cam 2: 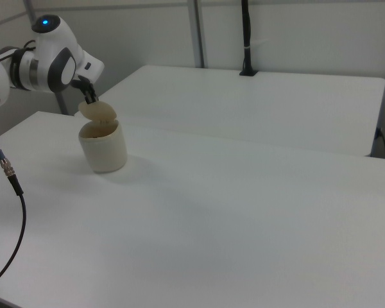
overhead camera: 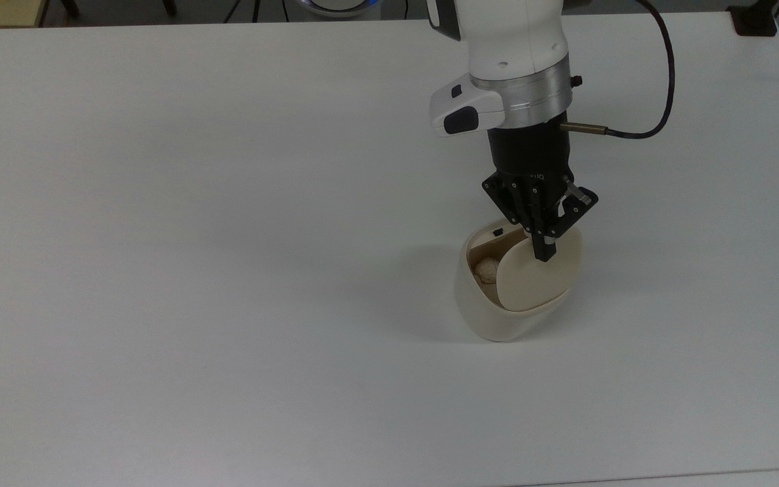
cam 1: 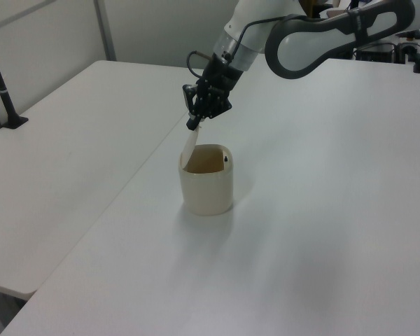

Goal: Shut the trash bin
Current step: 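Push the raised lid with the gripper fingertips toward the bin opening, then press the lid down flat onto the bin rim with the gripper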

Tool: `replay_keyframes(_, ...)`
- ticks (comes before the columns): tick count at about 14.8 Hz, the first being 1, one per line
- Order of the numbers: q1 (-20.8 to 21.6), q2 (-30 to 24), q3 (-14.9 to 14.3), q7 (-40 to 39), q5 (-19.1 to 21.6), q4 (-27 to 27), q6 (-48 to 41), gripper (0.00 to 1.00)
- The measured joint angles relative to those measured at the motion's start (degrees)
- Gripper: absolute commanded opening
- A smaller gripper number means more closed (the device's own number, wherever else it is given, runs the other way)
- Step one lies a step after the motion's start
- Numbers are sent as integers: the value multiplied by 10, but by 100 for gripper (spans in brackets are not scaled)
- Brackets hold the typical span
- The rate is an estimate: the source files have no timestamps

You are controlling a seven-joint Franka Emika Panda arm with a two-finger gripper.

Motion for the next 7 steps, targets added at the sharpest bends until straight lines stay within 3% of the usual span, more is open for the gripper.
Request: replay_keyframes(7, -10, -23, 0, -18, 0, -43, -27, 0)
